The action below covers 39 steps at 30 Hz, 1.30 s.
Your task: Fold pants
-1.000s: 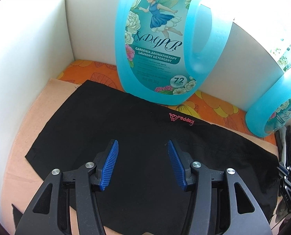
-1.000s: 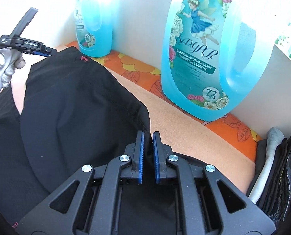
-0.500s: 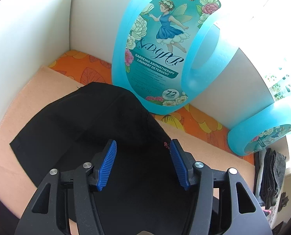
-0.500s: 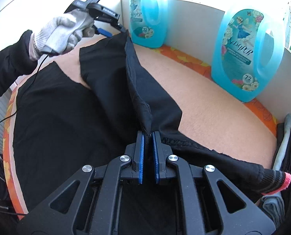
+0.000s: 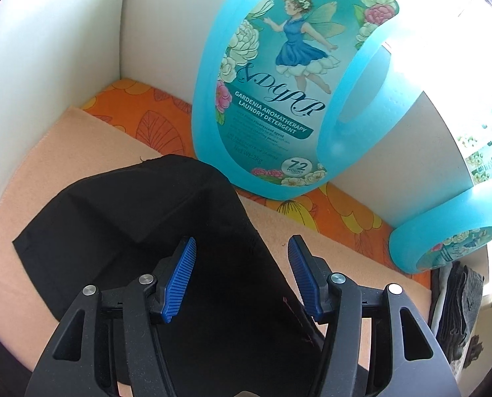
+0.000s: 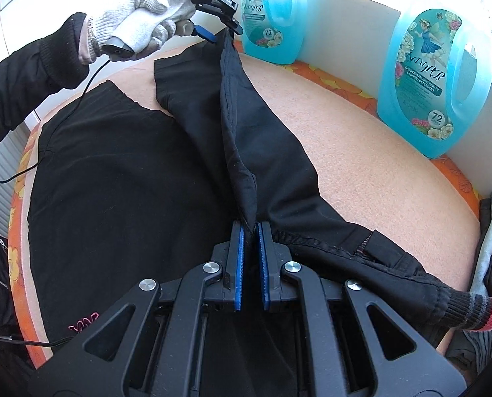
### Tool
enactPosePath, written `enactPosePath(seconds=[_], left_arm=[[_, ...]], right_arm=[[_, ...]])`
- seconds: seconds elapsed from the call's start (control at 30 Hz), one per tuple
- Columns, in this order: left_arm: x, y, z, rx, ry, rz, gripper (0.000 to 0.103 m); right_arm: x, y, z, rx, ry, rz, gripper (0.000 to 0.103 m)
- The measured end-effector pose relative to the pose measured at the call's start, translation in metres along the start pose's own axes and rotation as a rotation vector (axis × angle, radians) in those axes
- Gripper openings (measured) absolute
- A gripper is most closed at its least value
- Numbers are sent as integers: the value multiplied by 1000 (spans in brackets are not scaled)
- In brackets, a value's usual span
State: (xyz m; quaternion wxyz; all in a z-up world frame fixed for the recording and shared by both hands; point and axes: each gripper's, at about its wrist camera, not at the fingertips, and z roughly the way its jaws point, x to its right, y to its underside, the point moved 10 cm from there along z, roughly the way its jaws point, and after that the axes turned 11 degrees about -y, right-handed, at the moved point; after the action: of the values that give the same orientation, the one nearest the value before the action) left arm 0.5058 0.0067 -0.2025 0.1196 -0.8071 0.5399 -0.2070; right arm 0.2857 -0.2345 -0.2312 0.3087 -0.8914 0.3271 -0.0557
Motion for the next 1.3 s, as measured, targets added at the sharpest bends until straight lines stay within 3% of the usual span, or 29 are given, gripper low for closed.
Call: enactPosePath(seconds=[0.1, 0.13, 0.17, 0.2, 0.3, 0.83, 1.1, 1.3], left_arm=[[-8, -1, 8, 5, -25, -25, 55], [-10, -1, 9, 15, -23, -28, 49], [-10, 0, 11, 20, -23, -20, 30], [-13, 0, 12, 20, -27, -18, 21], [-18, 4, 13, 21, -7, -36, 9], [-47, 6, -80, 183, 78, -3, 6], [-64, 19, -144, 259, 128, 25, 6], [-94, 44, -177, 304, 143, 42, 6]], right_arm=[[-3, -1, -2, -4, 22, -18, 9], [-4, -2, -3, -2, 29, -23, 9], [-4, -3, -4, 1, 33, -22, 9], [-4, -4, -5, 3, 38, -23, 9], [-4, -6, -8, 11, 59, -23, 9], [3, -36, -49, 69, 228, 82, 8], [-31, -44, -86, 111, 269, 49, 8], [-75, -26, -91, 96, 254, 10, 8]])
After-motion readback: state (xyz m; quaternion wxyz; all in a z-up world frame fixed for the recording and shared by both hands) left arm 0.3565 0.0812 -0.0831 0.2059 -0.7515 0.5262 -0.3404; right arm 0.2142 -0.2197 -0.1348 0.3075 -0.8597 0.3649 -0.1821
